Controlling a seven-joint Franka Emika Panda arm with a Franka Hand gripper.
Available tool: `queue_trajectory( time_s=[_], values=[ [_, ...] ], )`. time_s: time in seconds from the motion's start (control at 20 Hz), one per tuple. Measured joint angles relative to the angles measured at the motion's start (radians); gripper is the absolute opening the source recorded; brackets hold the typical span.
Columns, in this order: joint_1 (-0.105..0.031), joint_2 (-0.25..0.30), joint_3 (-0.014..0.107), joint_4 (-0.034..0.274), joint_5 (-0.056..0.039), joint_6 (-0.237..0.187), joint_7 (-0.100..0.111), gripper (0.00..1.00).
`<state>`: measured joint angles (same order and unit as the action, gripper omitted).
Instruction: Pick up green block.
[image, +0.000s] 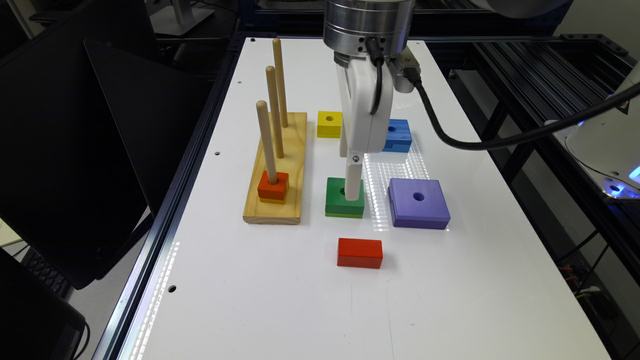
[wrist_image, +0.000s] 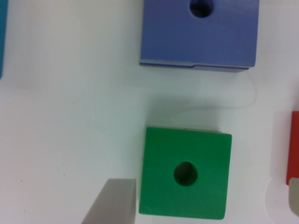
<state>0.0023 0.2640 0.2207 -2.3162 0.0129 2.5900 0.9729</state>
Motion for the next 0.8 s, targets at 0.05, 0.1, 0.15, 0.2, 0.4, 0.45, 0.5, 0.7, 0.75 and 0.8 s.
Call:
queue_trajectory(
  time_s=[0.05,0.1,0.15,0.2,0.4,0.45,0.5,0.7,0.75,0.8],
  values=[
    [0.0,0.017,-0.001,0.0,-0.0015,0.016,0.0,1.0],
    [0.0,0.032,-0.002,0.0,-0.0029,0.031,0.0,1.0],
    [0.0,0.05,-0.003,0.0,-0.0045,0.05,0.0,1.0],
    [0.0,0.063,-0.004,0.001,-0.0057,0.063,0.0,1.0],
    [0.0,0.089,-0.007,0.002,-0.0074,0.094,0.0,1.0],
    [0.0,0.089,-0.007,0.003,-0.0074,0.094,0.0,1.0],
    [0.0,0.088,-0.007,0.003,-0.0074,0.094,0.0,1.0],
    [0.0,0.088,-0.007,0.005,-0.0074,0.094,0.0,1.0],
    [0.0,0.088,-0.007,0.005,-0.0074,0.094,0.0,1.0],
    [0.0,0.088,-0.007,0.005,-0.0074,0.094,0.0,1.0]
  ],
)
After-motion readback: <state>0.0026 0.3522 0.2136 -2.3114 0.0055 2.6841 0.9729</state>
